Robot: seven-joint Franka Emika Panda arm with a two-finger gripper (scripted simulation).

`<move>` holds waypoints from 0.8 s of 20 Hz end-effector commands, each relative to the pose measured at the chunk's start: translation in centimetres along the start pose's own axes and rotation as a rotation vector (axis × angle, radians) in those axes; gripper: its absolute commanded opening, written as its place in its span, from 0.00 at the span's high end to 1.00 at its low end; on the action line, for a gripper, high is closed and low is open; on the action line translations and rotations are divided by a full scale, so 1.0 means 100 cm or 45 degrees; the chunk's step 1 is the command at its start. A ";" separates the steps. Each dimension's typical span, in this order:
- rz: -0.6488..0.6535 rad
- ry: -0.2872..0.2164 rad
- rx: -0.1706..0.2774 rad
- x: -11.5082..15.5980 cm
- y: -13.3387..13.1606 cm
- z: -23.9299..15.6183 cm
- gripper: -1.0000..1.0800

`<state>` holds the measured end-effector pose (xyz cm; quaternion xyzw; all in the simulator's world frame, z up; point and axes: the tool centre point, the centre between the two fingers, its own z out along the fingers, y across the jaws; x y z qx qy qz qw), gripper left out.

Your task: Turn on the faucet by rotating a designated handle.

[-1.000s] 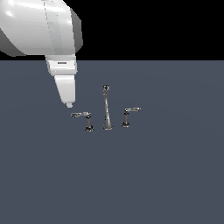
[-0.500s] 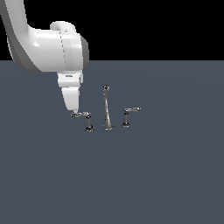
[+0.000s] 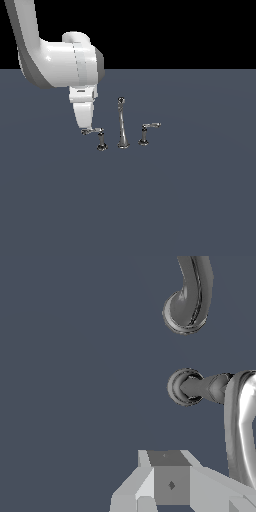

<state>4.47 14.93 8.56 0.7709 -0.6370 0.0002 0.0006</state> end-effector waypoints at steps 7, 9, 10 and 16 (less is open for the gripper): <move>0.001 0.000 0.001 -0.007 0.015 0.000 1.00; 0.001 0.000 0.001 -0.010 0.021 0.000 1.00; 0.002 -0.001 0.000 -0.011 0.024 0.000 1.00; 0.002 -0.001 0.000 -0.018 0.039 0.000 1.00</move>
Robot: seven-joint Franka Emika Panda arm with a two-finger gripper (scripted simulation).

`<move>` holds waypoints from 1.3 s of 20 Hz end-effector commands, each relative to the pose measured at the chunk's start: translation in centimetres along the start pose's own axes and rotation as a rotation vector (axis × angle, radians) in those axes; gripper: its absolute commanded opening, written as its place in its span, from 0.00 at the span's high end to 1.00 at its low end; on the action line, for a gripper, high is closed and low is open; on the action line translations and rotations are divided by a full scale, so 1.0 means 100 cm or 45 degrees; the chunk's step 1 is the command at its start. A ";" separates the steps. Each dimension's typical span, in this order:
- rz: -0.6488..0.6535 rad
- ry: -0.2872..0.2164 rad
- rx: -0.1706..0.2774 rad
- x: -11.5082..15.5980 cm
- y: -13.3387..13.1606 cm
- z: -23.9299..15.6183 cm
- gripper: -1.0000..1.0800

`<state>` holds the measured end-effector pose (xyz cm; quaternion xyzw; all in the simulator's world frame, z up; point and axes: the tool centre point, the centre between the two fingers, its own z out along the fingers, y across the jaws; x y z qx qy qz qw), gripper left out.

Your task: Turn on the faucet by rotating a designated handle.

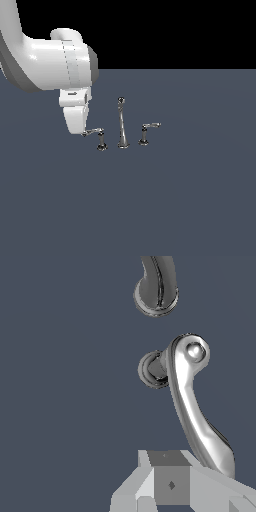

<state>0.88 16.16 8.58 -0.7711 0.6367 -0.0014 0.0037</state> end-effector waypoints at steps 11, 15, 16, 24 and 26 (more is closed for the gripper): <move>0.002 0.002 -0.006 0.009 0.032 0.000 1.00; 0.003 0.003 -0.008 0.013 0.045 0.000 1.00; 0.003 0.003 -0.008 0.014 0.048 -0.001 1.00; -0.008 -0.001 -0.008 0.028 0.059 0.000 1.00; -0.005 0.000 -0.008 0.037 0.063 -0.001 1.00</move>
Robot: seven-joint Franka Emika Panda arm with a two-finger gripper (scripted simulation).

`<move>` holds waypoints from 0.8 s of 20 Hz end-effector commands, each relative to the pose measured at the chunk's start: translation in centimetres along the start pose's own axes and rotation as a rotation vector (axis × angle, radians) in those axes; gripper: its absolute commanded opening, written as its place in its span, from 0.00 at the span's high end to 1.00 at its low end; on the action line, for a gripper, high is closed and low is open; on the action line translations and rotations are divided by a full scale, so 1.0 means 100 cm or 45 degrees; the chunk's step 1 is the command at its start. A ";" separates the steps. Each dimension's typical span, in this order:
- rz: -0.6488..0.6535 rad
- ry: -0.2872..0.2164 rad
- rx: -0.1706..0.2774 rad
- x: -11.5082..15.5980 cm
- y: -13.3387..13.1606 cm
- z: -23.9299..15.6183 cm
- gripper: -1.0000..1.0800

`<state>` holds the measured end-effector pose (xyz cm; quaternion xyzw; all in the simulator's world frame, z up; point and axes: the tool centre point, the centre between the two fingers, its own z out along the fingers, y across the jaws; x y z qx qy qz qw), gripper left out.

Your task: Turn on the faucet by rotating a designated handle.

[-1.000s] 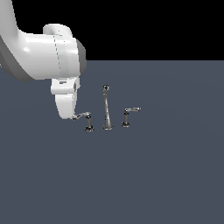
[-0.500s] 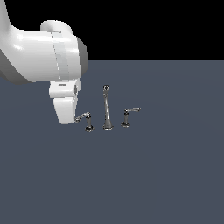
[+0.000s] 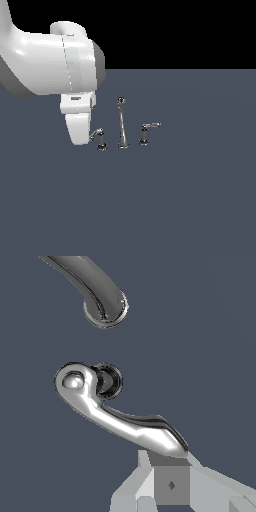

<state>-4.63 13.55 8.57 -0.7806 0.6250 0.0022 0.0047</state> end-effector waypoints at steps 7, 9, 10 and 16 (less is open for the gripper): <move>-0.014 -0.001 -0.004 0.016 0.013 0.000 1.00; -0.004 0.002 -0.005 0.030 0.010 0.000 1.00; 0.002 0.003 -0.005 0.037 0.009 0.000 1.00; 0.033 0.010 -0.006 0.079 0.001 -0.001 1.00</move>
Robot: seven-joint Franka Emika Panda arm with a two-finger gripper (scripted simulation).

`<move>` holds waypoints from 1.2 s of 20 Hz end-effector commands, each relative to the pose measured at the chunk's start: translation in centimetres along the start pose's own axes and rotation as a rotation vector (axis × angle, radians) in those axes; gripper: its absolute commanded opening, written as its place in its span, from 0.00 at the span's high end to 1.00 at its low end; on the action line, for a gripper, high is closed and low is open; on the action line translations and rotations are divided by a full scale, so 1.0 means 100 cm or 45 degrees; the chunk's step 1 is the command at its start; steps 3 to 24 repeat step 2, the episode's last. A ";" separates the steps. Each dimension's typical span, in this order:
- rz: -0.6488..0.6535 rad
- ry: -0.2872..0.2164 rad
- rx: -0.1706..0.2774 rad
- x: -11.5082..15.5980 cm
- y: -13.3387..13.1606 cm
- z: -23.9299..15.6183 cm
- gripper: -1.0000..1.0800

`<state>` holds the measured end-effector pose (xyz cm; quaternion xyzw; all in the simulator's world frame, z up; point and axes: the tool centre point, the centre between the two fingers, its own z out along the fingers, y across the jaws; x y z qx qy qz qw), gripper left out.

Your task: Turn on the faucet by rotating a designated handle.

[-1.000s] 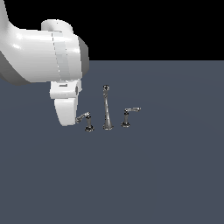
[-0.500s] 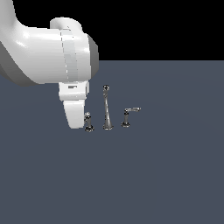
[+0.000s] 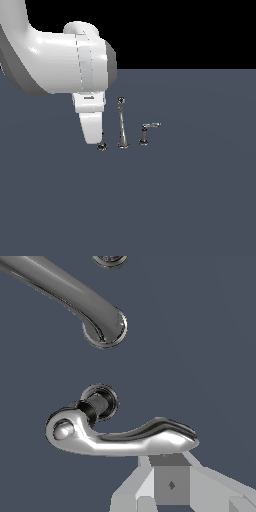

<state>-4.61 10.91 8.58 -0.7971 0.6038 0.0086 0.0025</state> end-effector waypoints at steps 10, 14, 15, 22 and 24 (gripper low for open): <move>0.107 0.020 0.009 0.060 -0.003 -0.001 1.00; 0.107 0.020 0.009 0.060 -0.003 -0.001 1.00; 0.107 0.020 0.009 0.060 -0.003 -0.001 1.00; 0.107 0.020 0.009 0.060 -0.003 -0.001 1.00; 0.107 0.020 0.009 0.060 -0.003 -0.001 1.00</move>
